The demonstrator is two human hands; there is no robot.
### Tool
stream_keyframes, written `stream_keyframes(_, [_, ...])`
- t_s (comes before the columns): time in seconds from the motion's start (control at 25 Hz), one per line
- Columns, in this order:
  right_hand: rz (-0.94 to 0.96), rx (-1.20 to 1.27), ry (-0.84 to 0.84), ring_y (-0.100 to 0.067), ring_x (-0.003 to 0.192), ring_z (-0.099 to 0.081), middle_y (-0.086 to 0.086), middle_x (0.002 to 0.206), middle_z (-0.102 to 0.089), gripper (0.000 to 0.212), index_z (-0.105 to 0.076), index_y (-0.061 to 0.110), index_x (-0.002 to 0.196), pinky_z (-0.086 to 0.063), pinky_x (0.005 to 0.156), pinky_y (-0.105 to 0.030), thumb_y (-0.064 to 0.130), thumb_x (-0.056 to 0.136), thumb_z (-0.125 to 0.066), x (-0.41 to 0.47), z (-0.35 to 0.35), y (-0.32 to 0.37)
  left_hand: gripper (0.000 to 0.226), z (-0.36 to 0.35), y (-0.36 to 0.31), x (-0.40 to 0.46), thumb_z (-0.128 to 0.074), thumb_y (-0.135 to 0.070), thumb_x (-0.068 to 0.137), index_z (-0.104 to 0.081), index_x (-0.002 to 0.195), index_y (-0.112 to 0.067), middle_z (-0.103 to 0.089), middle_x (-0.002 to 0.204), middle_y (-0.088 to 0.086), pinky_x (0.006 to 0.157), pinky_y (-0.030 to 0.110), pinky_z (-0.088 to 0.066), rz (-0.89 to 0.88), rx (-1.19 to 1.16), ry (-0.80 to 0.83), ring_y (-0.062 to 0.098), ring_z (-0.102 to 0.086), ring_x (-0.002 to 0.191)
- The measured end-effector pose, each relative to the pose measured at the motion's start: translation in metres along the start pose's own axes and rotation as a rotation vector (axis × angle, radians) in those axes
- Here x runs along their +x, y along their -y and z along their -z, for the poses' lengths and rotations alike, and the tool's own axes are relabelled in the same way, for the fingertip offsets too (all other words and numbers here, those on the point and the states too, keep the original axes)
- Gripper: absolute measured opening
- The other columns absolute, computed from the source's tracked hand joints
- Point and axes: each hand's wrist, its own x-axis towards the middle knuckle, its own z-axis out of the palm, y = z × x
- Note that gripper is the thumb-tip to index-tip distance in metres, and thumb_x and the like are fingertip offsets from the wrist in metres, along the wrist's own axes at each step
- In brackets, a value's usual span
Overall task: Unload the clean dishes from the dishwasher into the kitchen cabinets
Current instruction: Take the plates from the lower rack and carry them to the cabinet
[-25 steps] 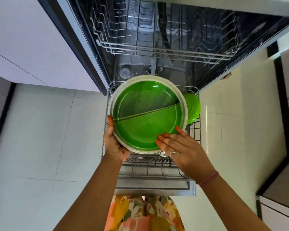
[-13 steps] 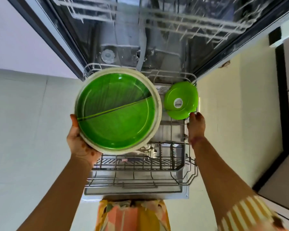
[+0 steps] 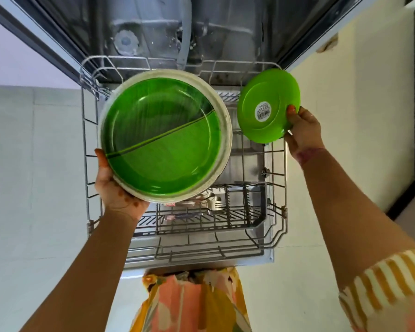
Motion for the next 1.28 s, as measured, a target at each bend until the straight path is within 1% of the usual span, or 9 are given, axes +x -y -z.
stream_keyframes(0.12, [0.241, -0.135, 0.096, -0.004, 0.077, -0.063, 0.012, 0.081, -0.069, 0.007, -0.06, 0.018, 0.089, -0.051, 0.073, -0.025, 0.011, 0.091, -0.06, -0.058, -0.005, 0.034, 0.073, -0.015, -0.01, -0.014, -0.048, -0.051, 0.083, -0.037, 0.146, -0.016, -0.053, 0.137, 0.01, 0.086, 0.052, -0.051, 0.024, -0.001, -0.029, 0.034, -0.057, 0.119])
stream_keyframes(0.28, [0.807, -0.574, 0.105, 0.012, 0.085, -0.057, 0.024, 0.09, -0.064, 0.017, -0.06, 0.025, 0.095, -0.044, 0.081, -0.006, 0.011, 0.086, -0.066, -0.185, -0.019, 0.069, 0.053, -0.035, -0.035, -0.047, -0.043, -0.054, 0.083, -0.061, 0.123, -0.023, -0.069, 0.117, 0.006, 0.076, 0.049, -0.056, 0.081, -0.027, -0.028, 0.031, -0.067, 0.103])
stream_keyframes(0.4, [1.226, -0.849, 0.242, 0.001, 0.106, -0.056, 0.007, 0.111, -0.064, 0.022, -0.066, 0.015, 0.108, -0.037, 0.11, -0.029, 0.01, 0.087, -0.059, -0.248, -0.02, 0.076, 0.059, -0.047, -0.06, -0.079, -0.046, -0.056, 0.082, -0.058, 0.129, -0.022, -0.062, 0.128, 0.011, 0.083, 0.054, -0.053, 0.088, -0.023, -0.019, 0.037, -0.06, 0.113])
stream_keyframes(0.52, [1.436, -1.004, 0.407, -0.008, 0.117, -0.057, 0.002, 0.122, -0.065, 0.027, -0.069, 0.013, 0.11, -0.033, 0.112, -0.037, 0.01, 0.093, -0.049, -0.288, -0.028, 0.083, 0.077, -0.068, -0.088, -0.121, -0.059, -0.059, 0.075, -0.046, 0.14, -0.02, -0.053, 0.138, 0.016, 0.091, 0.057, -0.048, 0.096, -0.027, 0.012, 0.04, -0.053, 0.122])
stream_keyframes(0.6, [1.521, -1.047, 0.43, -0.01, 0.117, -0.059, 0.001, 0.122, -0.066, 0.03, -0.071, 0.014, 0.11, -0.036, 0.11, -0.039, 0.012, 0.099, -0.043, -0.316, -0.036, 0.094, 0.071, -0.085, -0.105, -0.153, -0.052, -0.06, 0.078, -0.054, 0.133, -0.016, -0.059, 0.131, 0.017, 0.09, 0.052, -0.051, 0.115, -0.017, 0.033, 0.038, -0.056, 0.118])
stream_keyframes(0.76, [1.614, -1.074, 0.418, -0.011, 0.116, -0.06, 0.001, 0.121, -0.067, 0.024, -0.072, 0.014, 0.111, -0.042, 0.106, -0.042, 0.014, 0.098, -0.051, -0.358, -0.036, 0.119, 0.063, -0.102, -0.128, -0.204, -0.05, -0.059, 0.076, -0.07, 0.112, -0.011, -0.063, 0.124, 0.02, 0.085, 0.049, -0.054, 0.133, -0.046, 0.087, 0.036, -0.063, 0.109])
stream_keyframes(1.08, [1.692, -1.279, 0.583, -0.014, 0.132, -0.047, 0.001, 0.133, -0.059, 0.037, -0.055, 0.015, 0.132, -0.033, 0.112, -0.047, 0.016, 0.1, -0.037, -0.449, -0.014, 0.134, 0.07, -0.083, -0.148, -0.299, -0.041, -0.058, 0.085, -0.052, 0.134, -0.009, -0.054, 0.134, 0.022, 0.099, 0.055, -0.044, 0.076, -0.076, 0.151, 0.041, -0.052, 0.12])
stream_keyframes(1.16, [1.516, -1.094, 0.55, -0.01, 0.136, -0.04, 0.005, 0.137, -0.053, 0.041, -0.05, 0.017, 0.135, -0.026, 0.116, -0.044, 0.024, 0.095, -0.046, -0.479, -0.005, 0.135, 0.066, -0.071, -0.149, -0.326, -0.04, -0.058, 0.087, -0.055, 0.132, -0.01, -0.057, 0.131, 0.021, 0.098, 0.056, -0.044, 0.056, -0.095, 0.154, 0.041, -0.053, 0.119])
stream_keyframes(1.28, [0.954, -0.437, 0.357, -0.006, 0.13, -0.046, 0.003, 0.136, -0.054, 0.04, -0.049, 0.023, 0.133, -0.036, 0.11, -0.027, 0.031, 0.094, -0.053, -0.521, -0.004, 0.145, 0.056, -0.048, -0.157, -0.366, -0.041, -0.055, 0.091, -0.061, 0.125, -0.015, -0.062, 0.125, 0.018, 0.095, 0.055, -0.047, 0.023, -0.139, 0.119, 0.04, -0.055, 0.116])
